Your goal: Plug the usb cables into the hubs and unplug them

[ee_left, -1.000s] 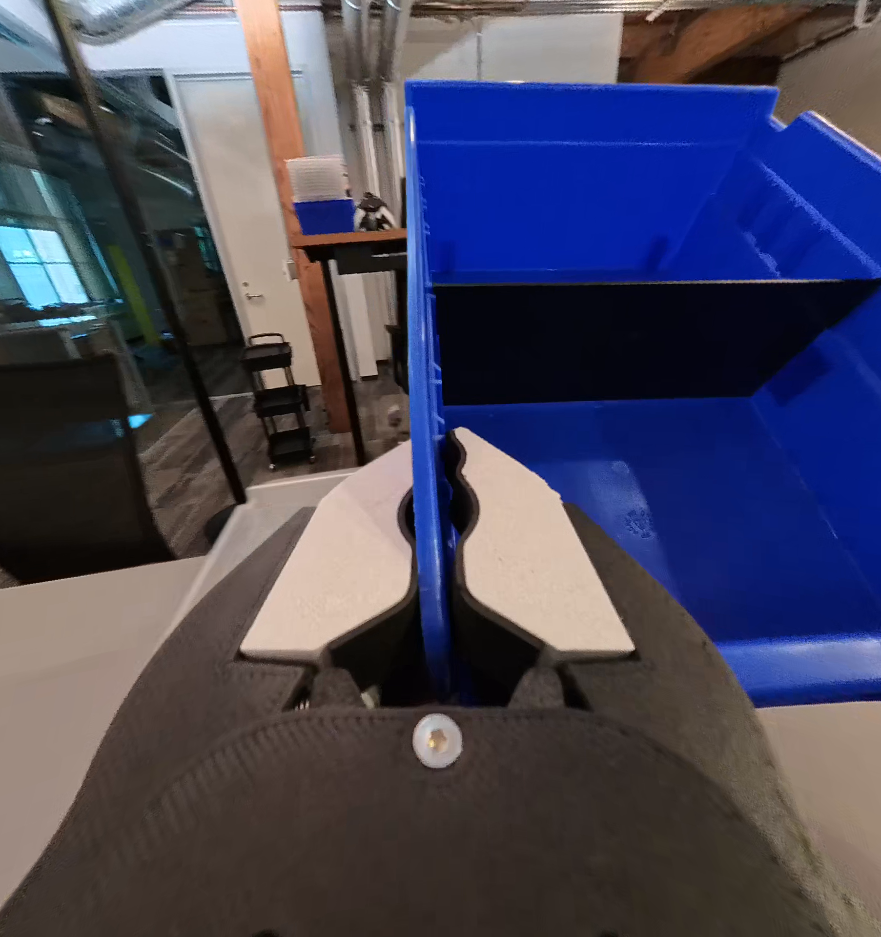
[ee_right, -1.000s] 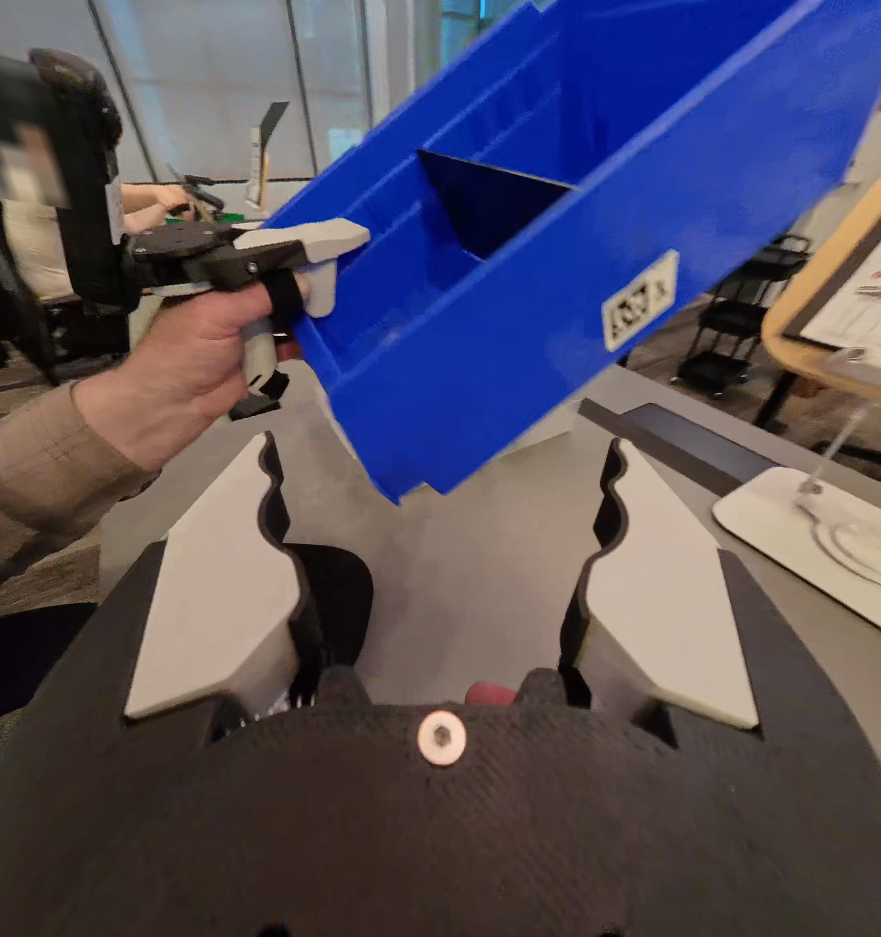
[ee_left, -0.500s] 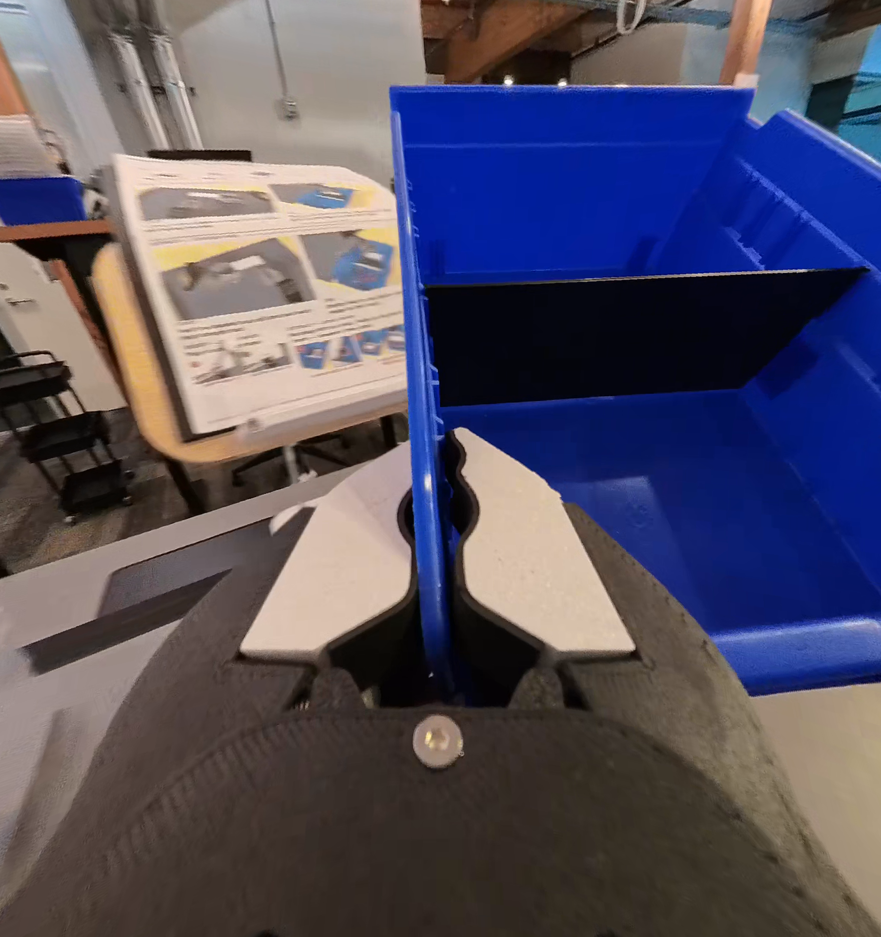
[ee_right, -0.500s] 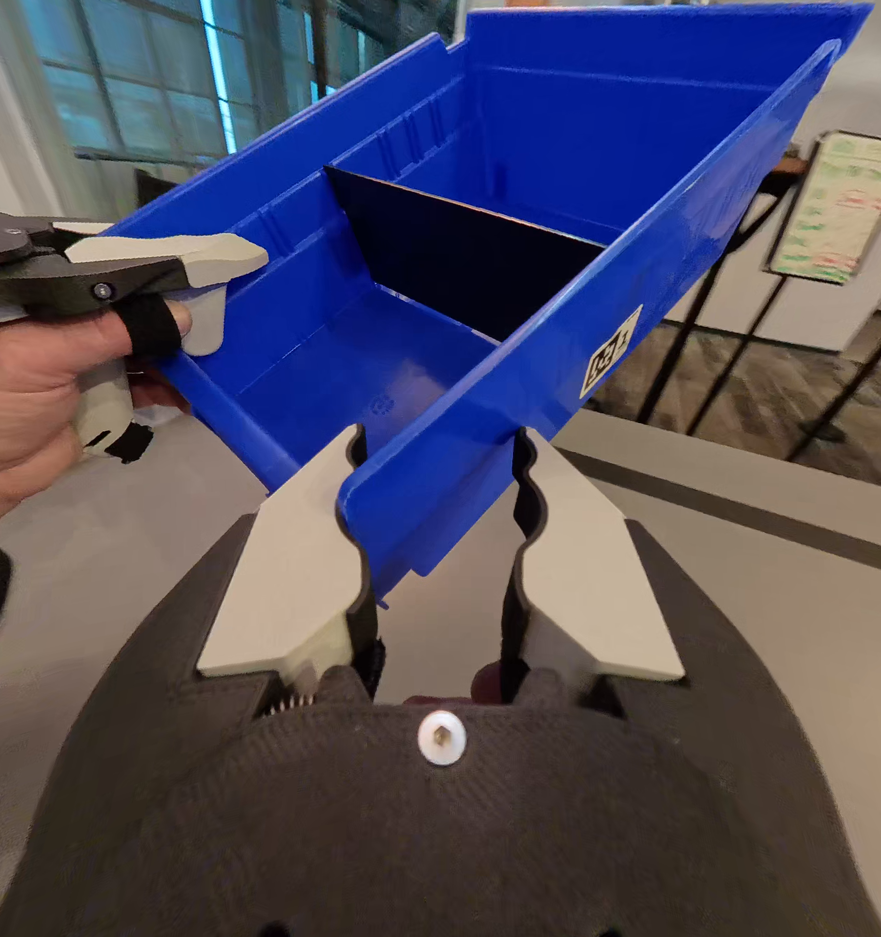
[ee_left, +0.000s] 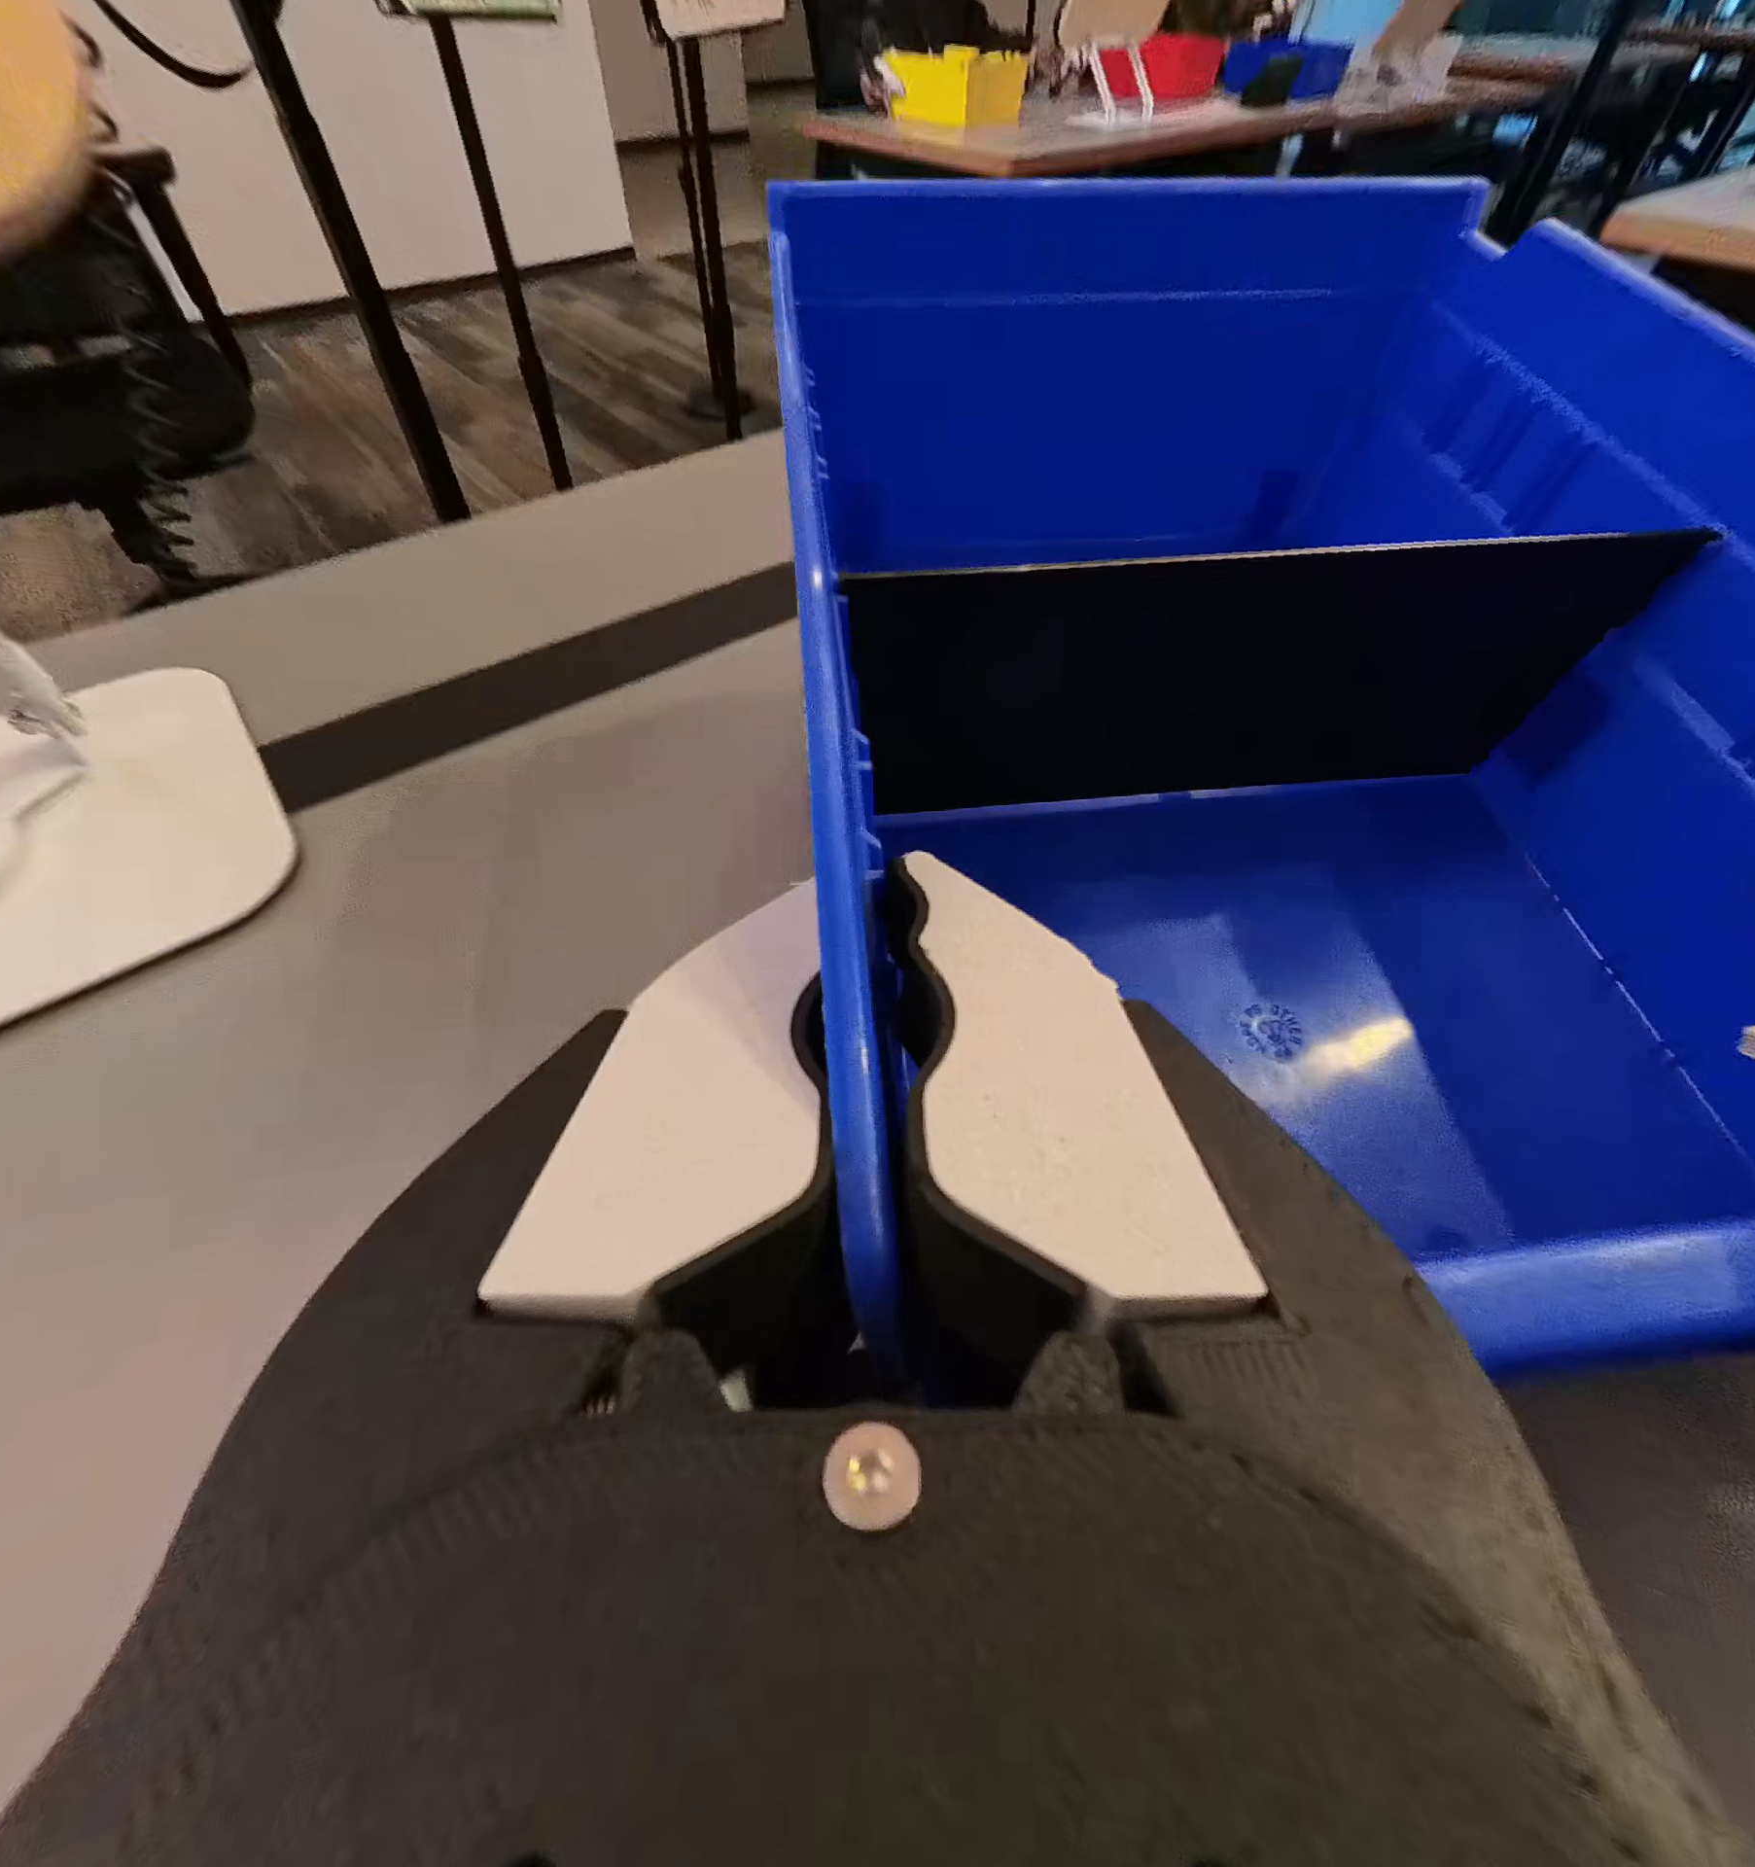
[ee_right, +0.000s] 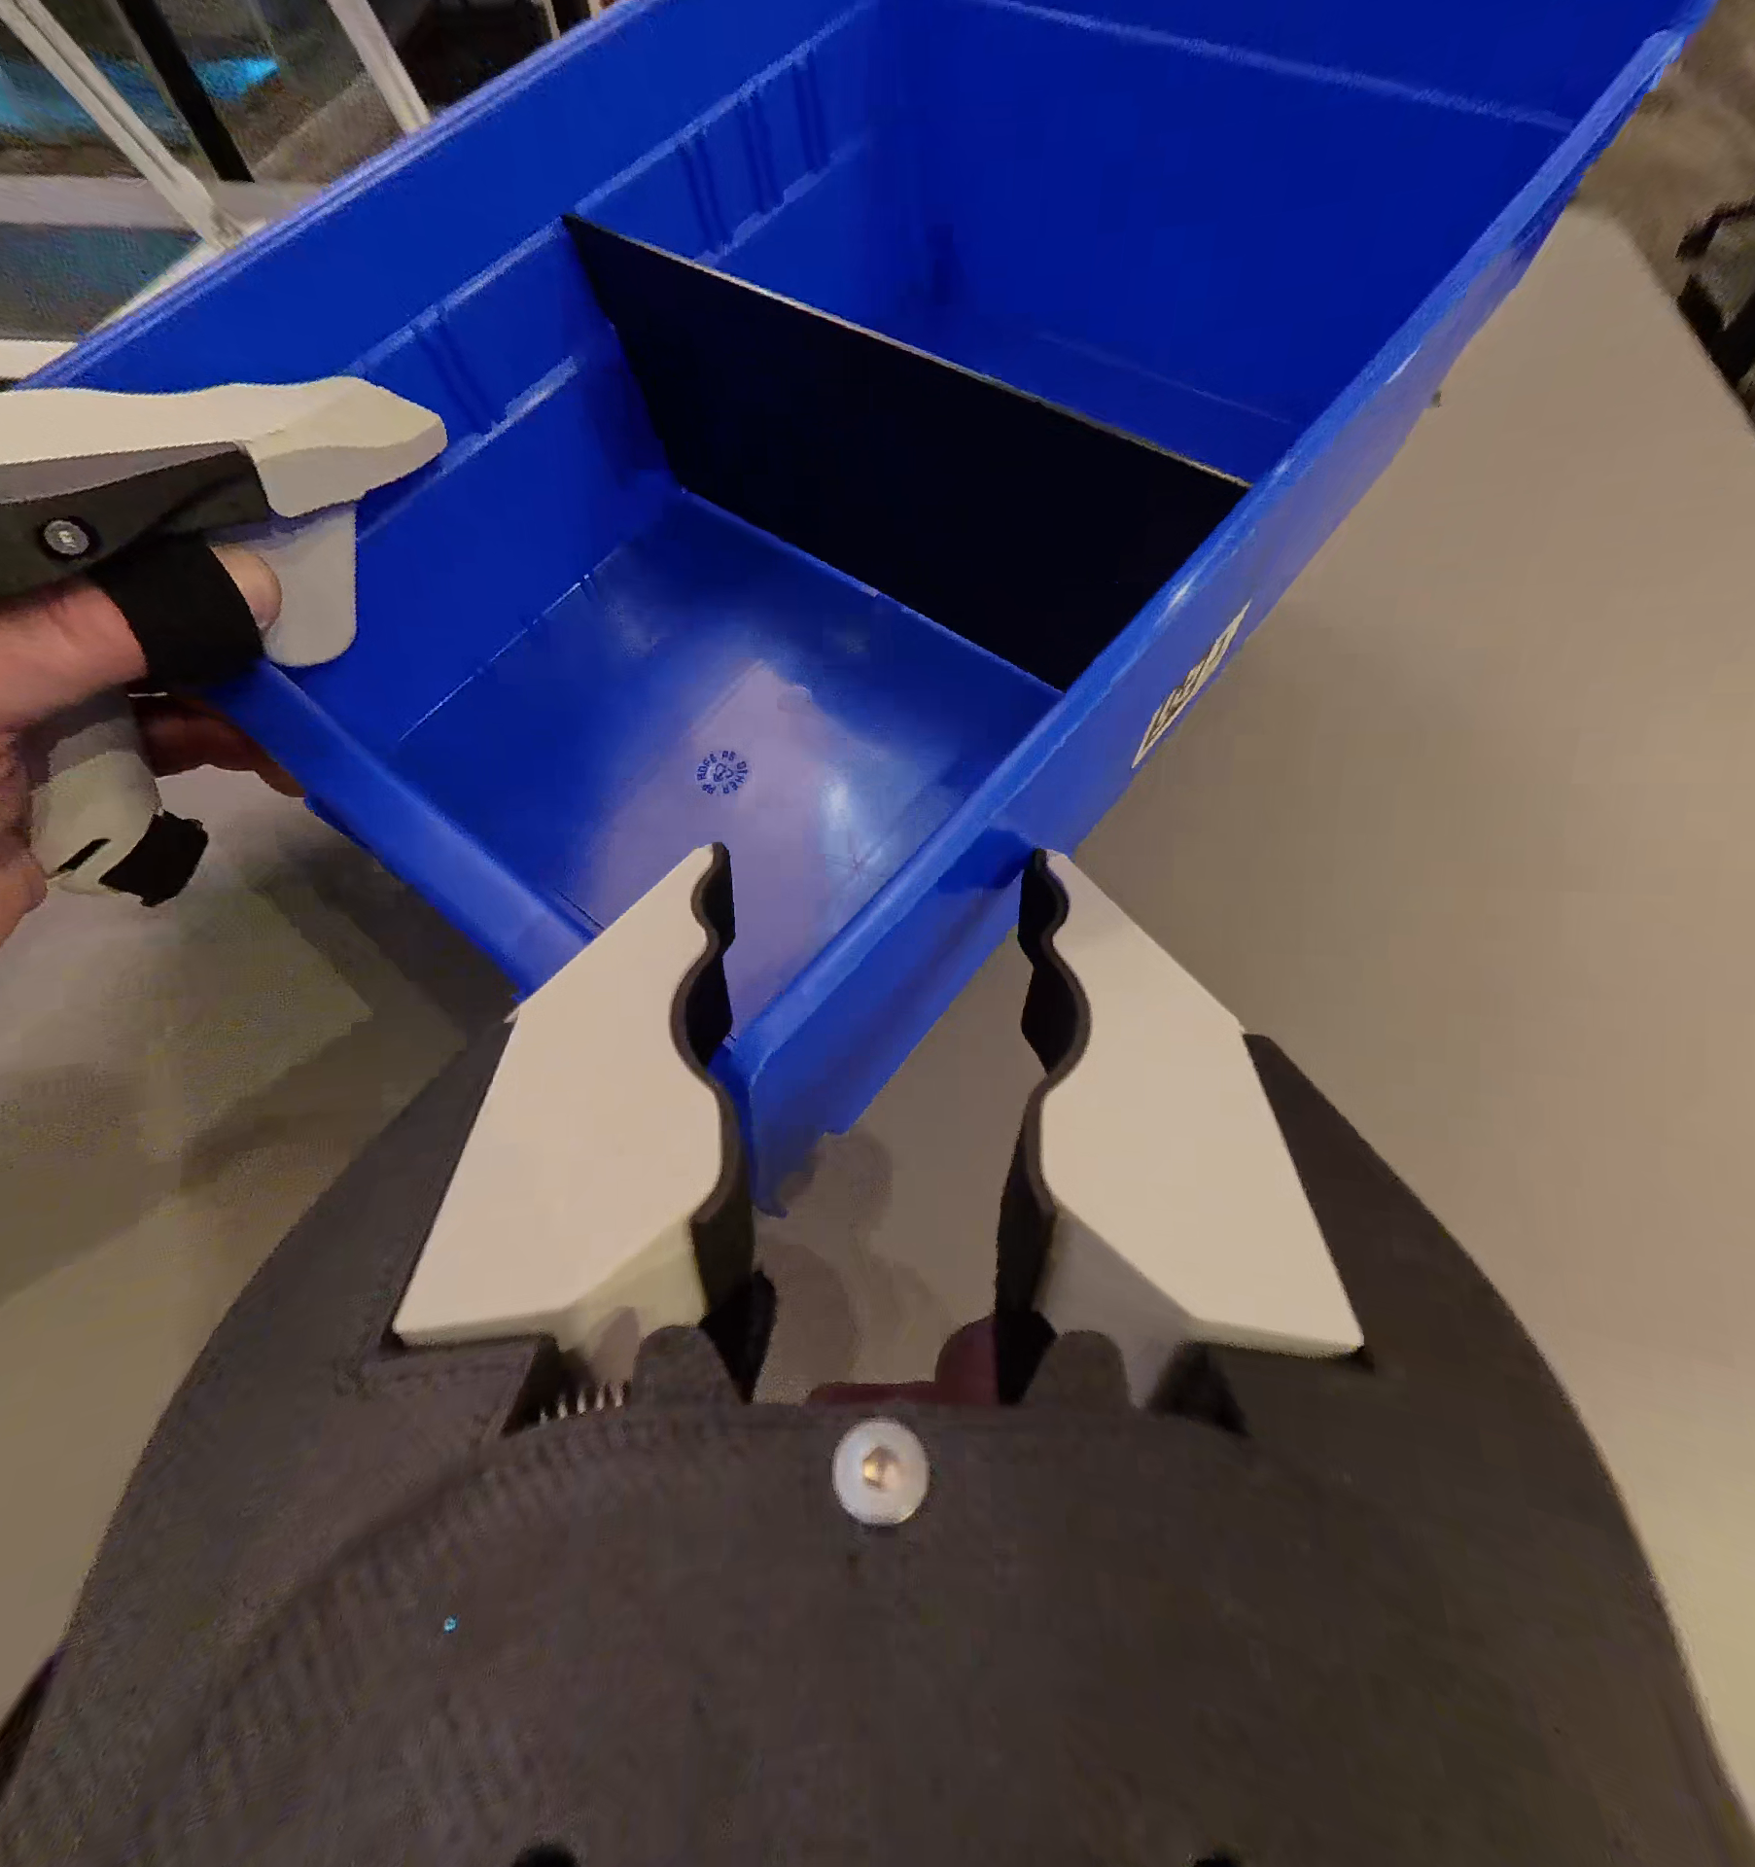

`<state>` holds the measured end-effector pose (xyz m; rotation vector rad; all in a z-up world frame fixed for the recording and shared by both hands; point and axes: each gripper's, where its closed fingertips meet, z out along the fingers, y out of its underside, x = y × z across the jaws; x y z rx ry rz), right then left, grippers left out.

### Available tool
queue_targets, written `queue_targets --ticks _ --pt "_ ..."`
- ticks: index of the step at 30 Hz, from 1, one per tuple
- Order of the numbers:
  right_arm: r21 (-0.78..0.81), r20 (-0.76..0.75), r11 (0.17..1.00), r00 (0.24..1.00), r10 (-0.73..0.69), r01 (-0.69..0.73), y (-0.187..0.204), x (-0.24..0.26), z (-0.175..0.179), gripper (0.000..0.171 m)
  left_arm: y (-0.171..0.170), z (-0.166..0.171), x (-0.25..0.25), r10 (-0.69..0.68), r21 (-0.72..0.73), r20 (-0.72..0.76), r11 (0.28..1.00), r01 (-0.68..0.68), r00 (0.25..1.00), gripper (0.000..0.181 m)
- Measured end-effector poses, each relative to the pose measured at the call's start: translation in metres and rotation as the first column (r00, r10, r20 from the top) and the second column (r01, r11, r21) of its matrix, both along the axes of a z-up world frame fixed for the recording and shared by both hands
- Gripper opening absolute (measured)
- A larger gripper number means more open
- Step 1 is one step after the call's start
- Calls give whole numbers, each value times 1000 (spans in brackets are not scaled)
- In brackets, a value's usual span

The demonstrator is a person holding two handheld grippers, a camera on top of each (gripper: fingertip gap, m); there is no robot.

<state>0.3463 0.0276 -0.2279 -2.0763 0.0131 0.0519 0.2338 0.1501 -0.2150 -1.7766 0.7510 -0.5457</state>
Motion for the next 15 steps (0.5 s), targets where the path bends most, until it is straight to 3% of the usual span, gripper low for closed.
queue_targets --ticks 3,12,15 --pt "-28 -39 1000 999 0 -1 -3 8 -20 57 -2 -16 10 -9 -24 -51 1000 8 999 5" --pt "-58 -60 998 998 20 -24 4 22 -19 59 -2 -21 21 -30 -47 -101 999 25 994 13" --pt "-79 -50 997 999 15 -19 4 29 -20 59 -9 -23 29 -91 -60 -131 995 84 987 24"
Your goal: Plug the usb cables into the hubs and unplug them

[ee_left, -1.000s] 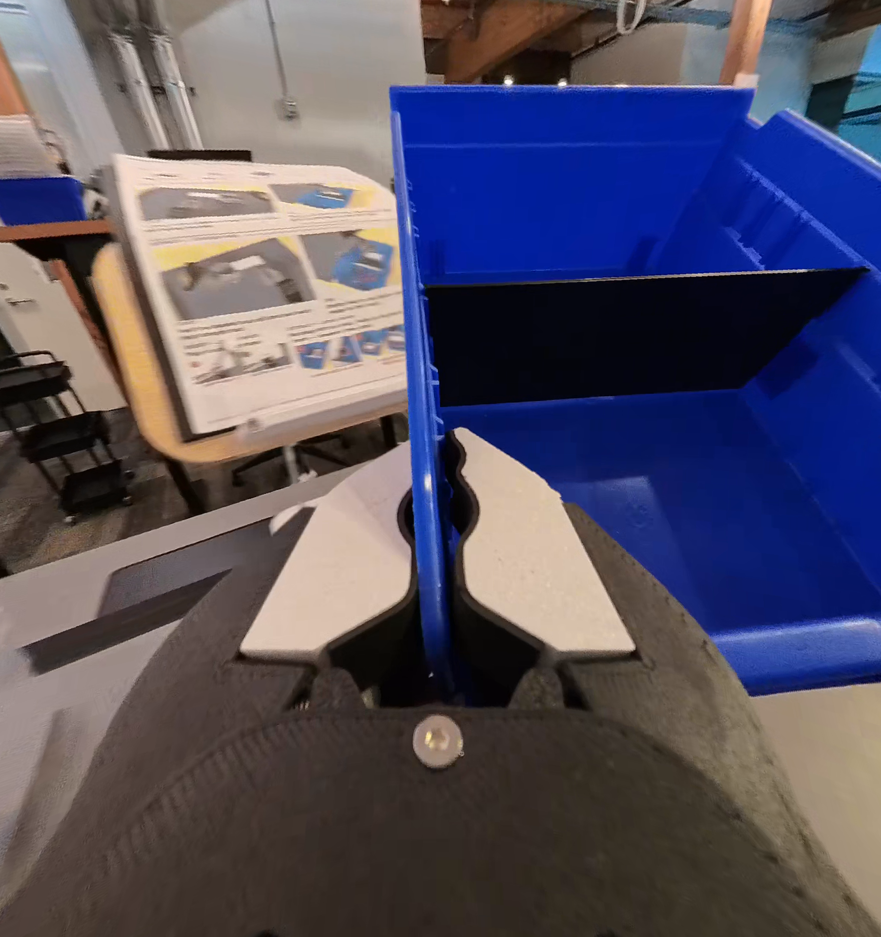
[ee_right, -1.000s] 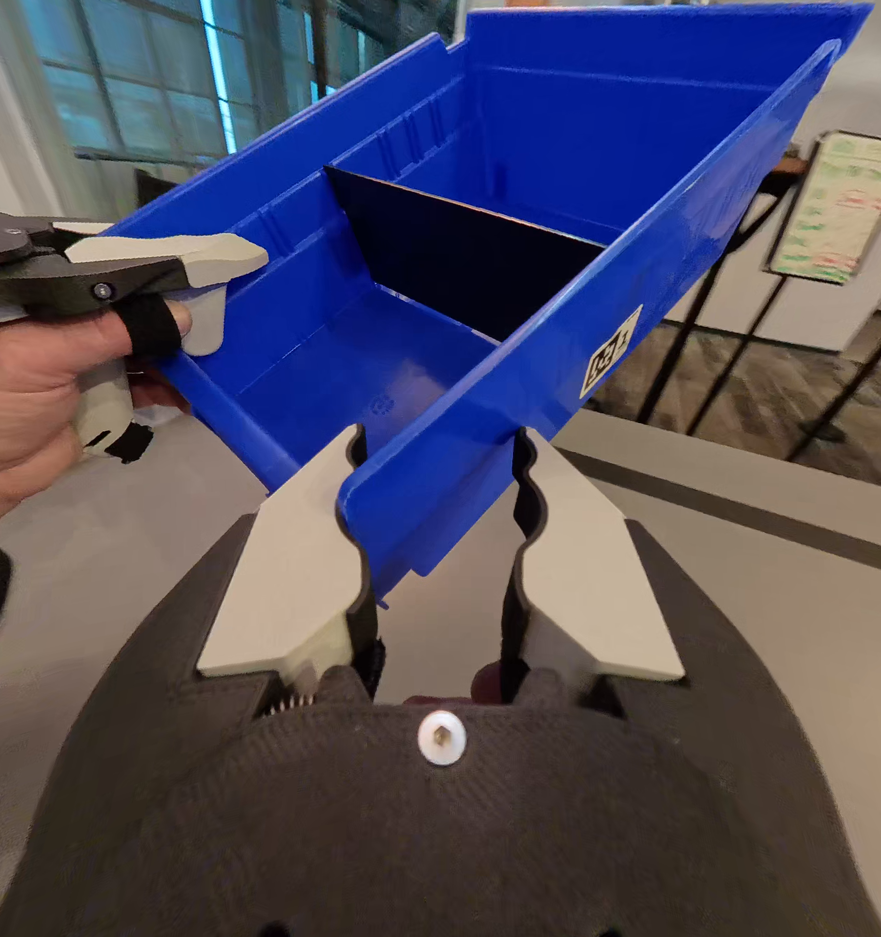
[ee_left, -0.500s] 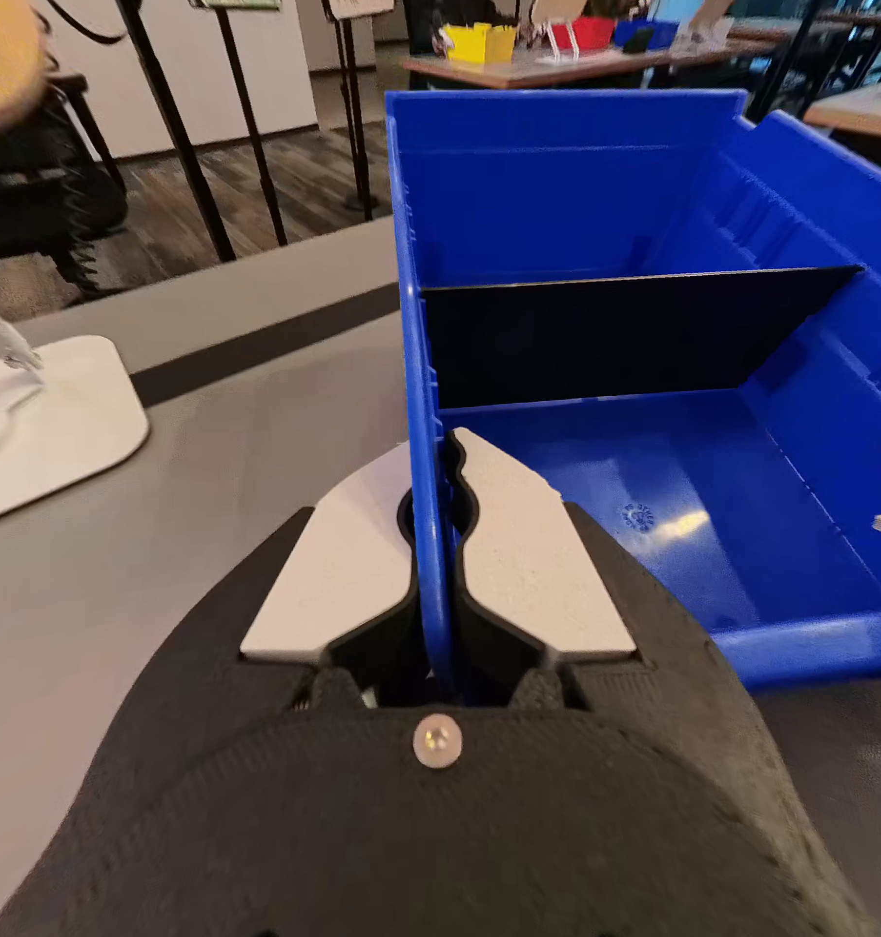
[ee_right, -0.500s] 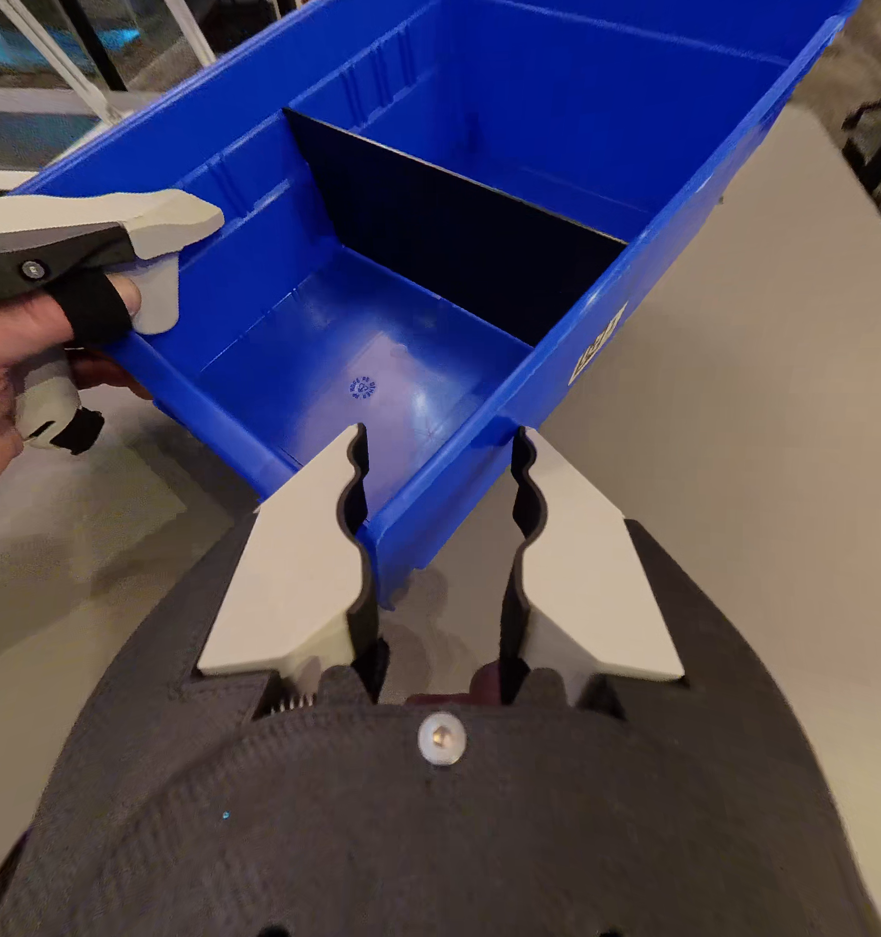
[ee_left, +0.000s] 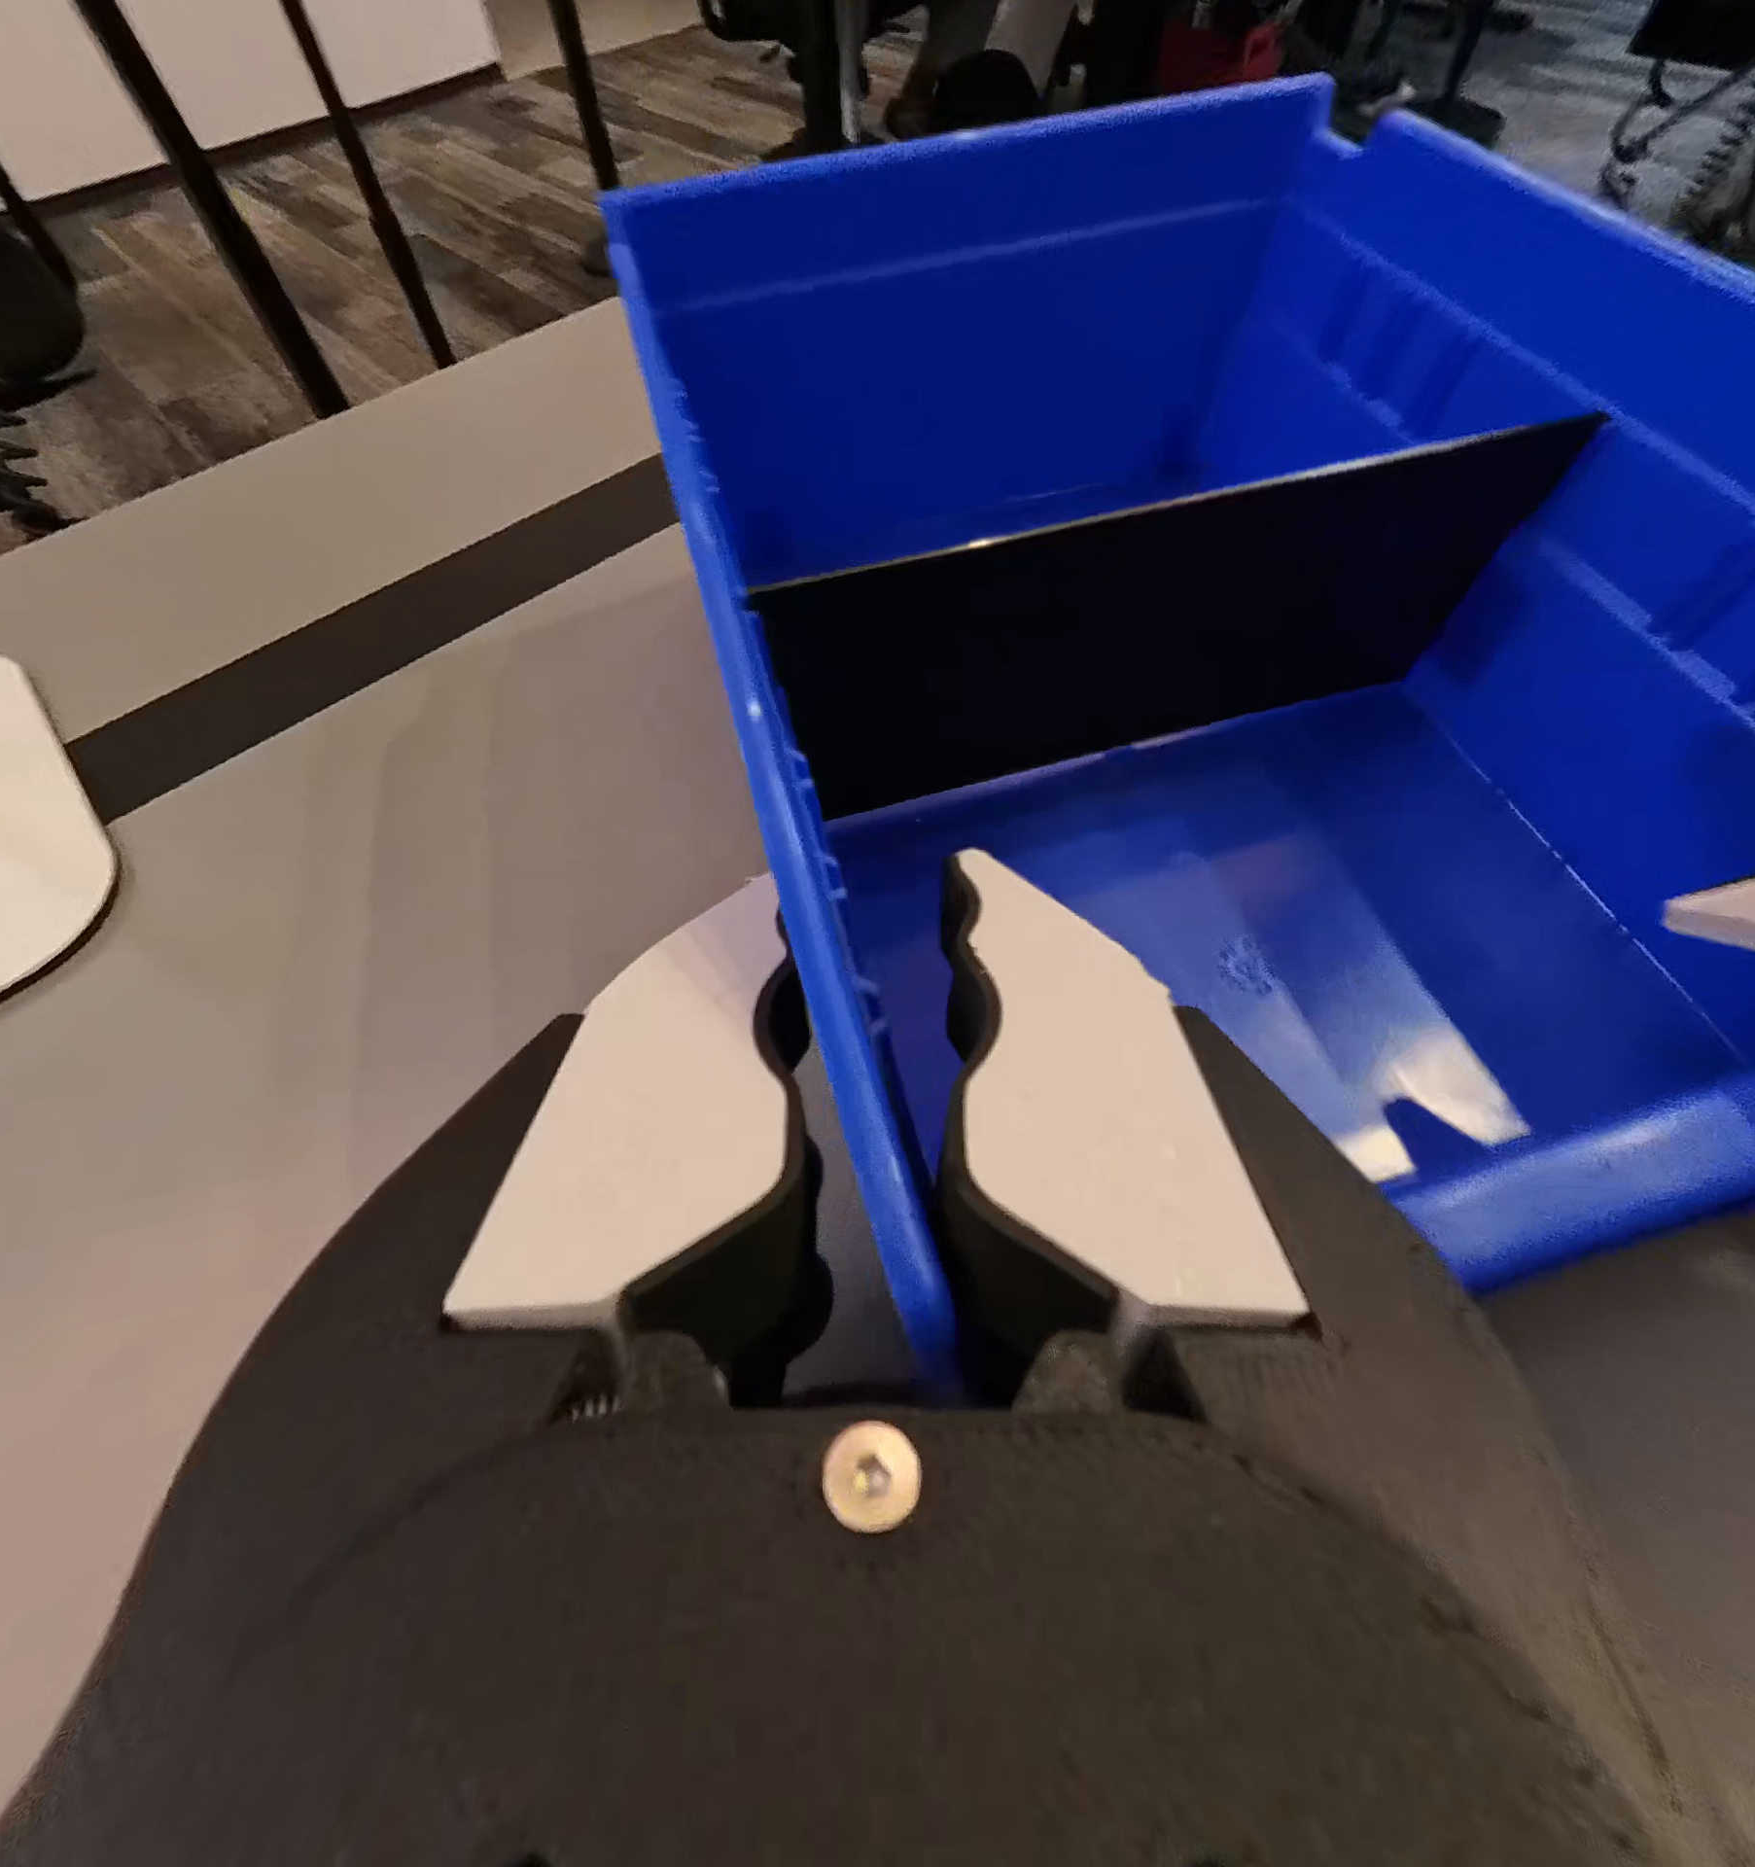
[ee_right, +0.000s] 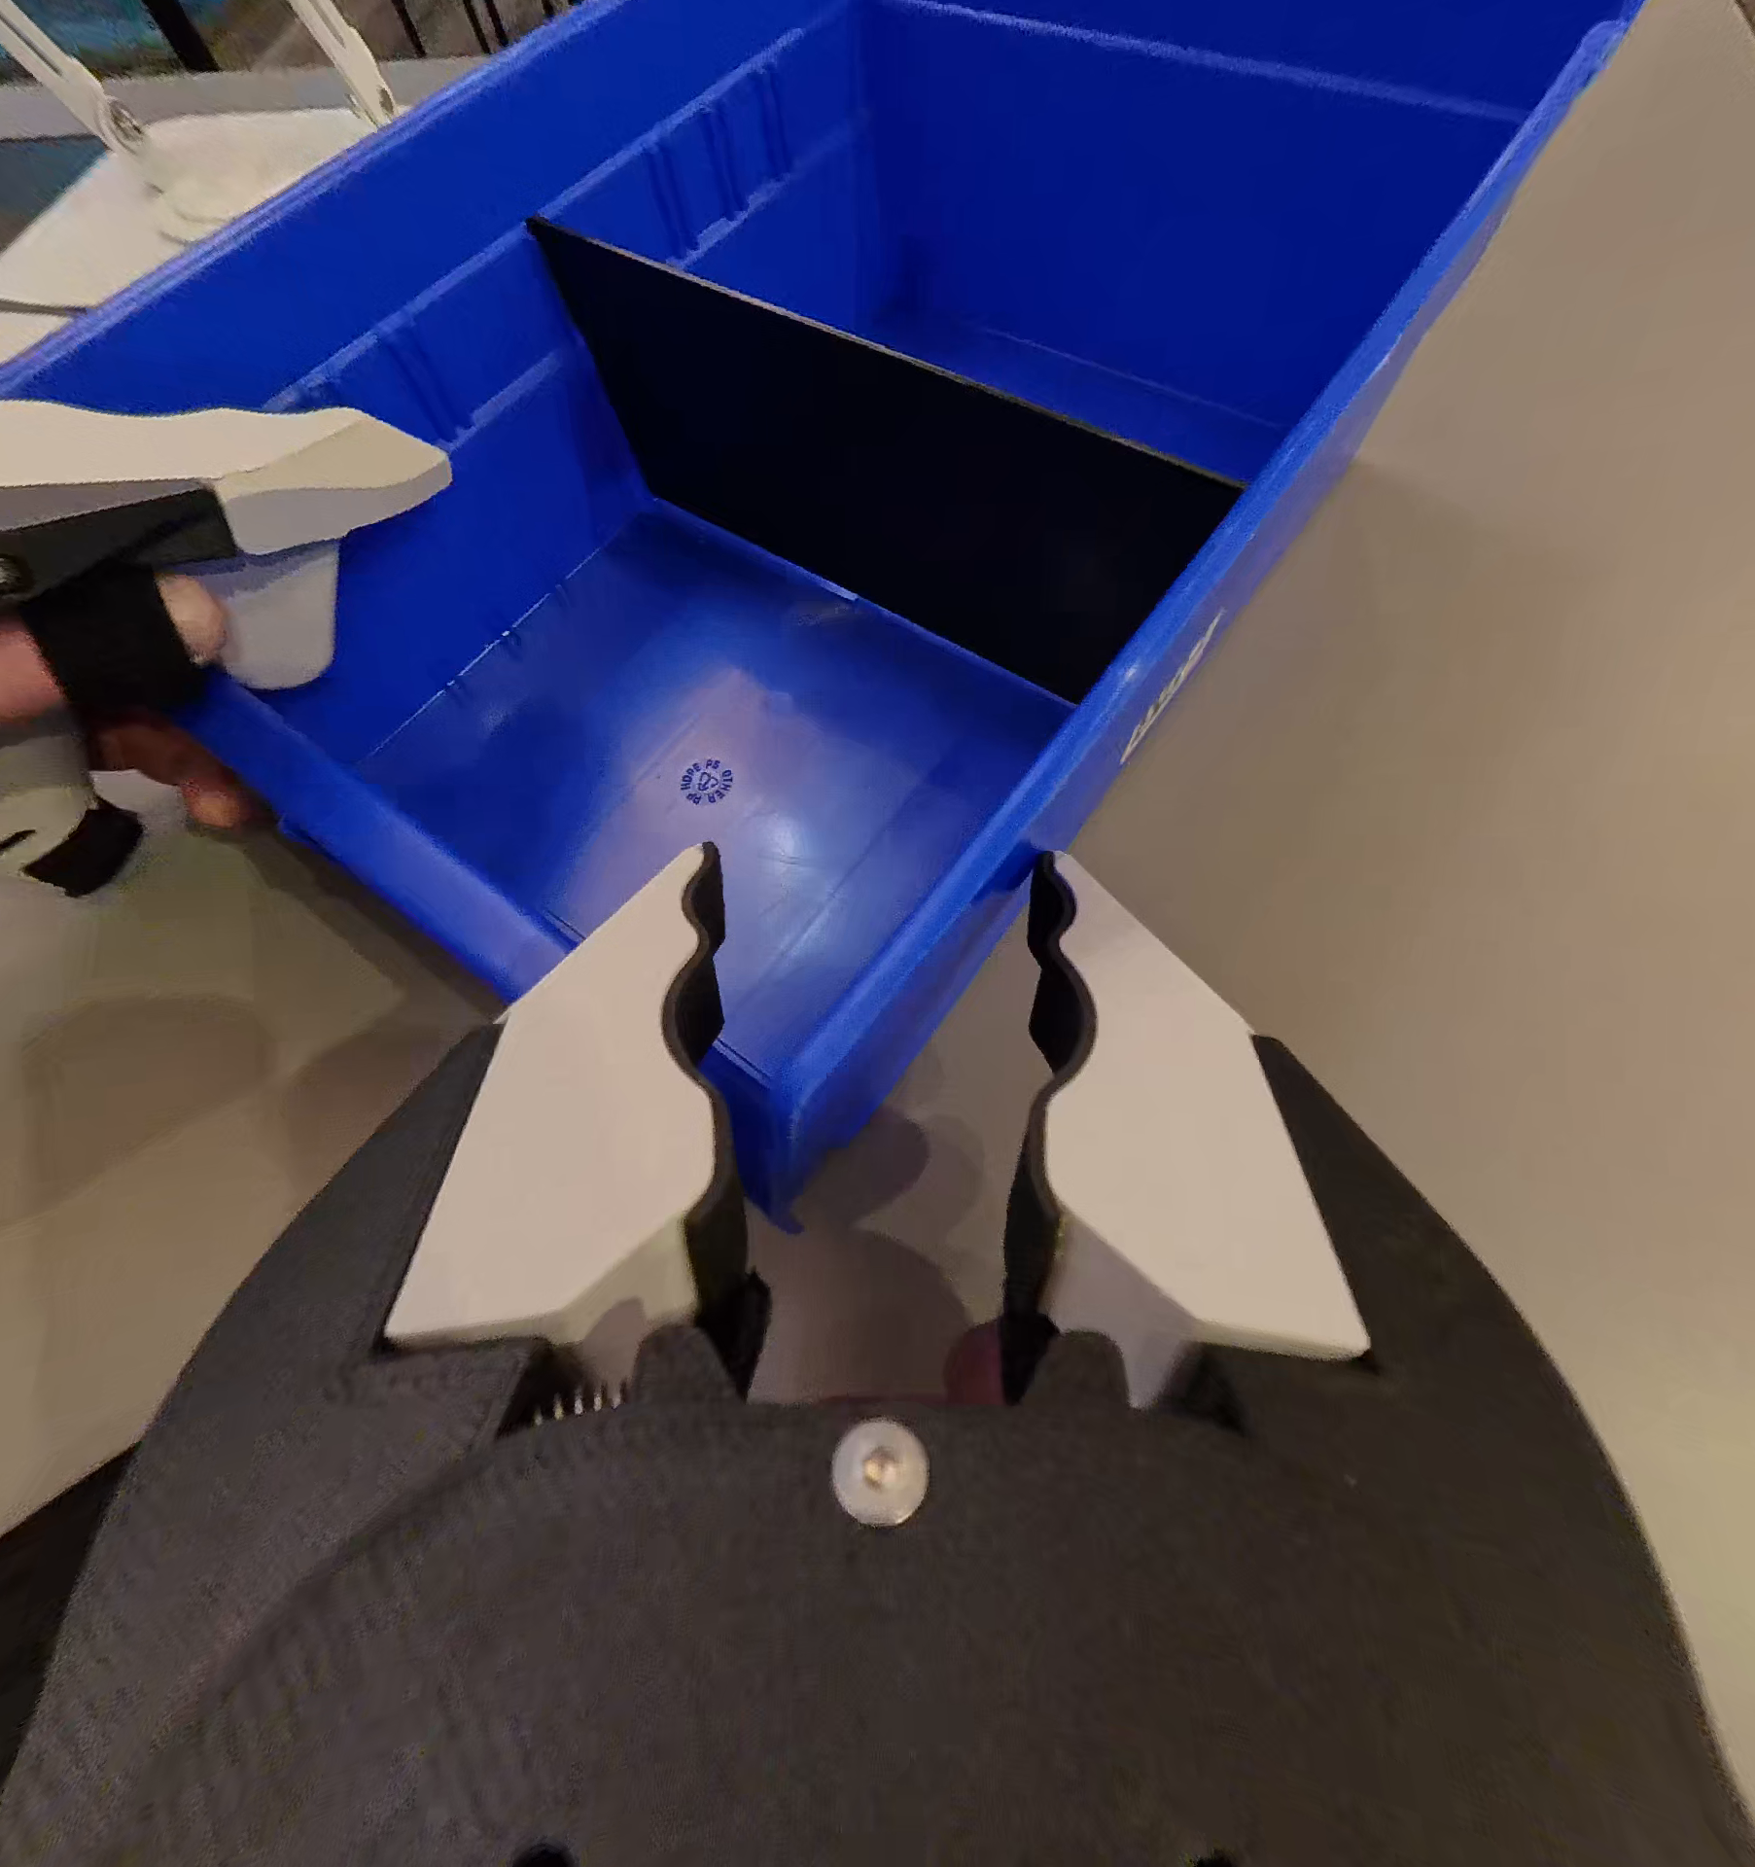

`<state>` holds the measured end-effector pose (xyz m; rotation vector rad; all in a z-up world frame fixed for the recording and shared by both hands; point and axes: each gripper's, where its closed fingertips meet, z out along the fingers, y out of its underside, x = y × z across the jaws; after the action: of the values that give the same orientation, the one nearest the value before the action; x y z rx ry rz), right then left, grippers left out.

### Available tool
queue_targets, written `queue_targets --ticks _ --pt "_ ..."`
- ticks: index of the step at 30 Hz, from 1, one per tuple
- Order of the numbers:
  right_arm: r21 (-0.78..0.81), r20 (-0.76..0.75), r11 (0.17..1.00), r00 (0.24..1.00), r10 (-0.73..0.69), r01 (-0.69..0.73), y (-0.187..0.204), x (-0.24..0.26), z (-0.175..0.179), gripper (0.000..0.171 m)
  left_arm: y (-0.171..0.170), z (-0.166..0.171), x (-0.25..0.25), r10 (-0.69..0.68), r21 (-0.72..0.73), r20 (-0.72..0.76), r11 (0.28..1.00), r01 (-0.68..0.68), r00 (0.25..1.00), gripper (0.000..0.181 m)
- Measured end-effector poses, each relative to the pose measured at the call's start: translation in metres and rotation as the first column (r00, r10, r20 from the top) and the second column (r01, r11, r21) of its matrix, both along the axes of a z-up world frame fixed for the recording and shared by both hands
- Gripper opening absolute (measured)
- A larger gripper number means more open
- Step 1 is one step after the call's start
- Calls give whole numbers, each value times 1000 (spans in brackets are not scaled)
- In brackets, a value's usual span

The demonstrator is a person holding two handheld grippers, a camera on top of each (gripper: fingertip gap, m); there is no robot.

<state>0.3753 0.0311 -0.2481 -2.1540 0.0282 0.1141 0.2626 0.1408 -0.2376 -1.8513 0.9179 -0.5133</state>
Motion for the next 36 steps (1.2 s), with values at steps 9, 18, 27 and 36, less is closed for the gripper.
queue_targets --ticks 9,18,27,36 --pt "2 64 1000 998 0 0 -3 27 12 54 -50 4 8 -317 -268 43 910 317 947 80" --pt "-52 201 999 980 14 -4 3 53 14 22 -63 4 13 -292 -284 45 913 292 955 73" --pt "-79 292 993 955 -55 82 35 134 12 6 -59 10 77 -151 -327 195 922 209 969 79" --pt "-69 252 995 966 -57 76 65 181 11 6 -39 11 125 -70 -326 253 933 153 965 81"
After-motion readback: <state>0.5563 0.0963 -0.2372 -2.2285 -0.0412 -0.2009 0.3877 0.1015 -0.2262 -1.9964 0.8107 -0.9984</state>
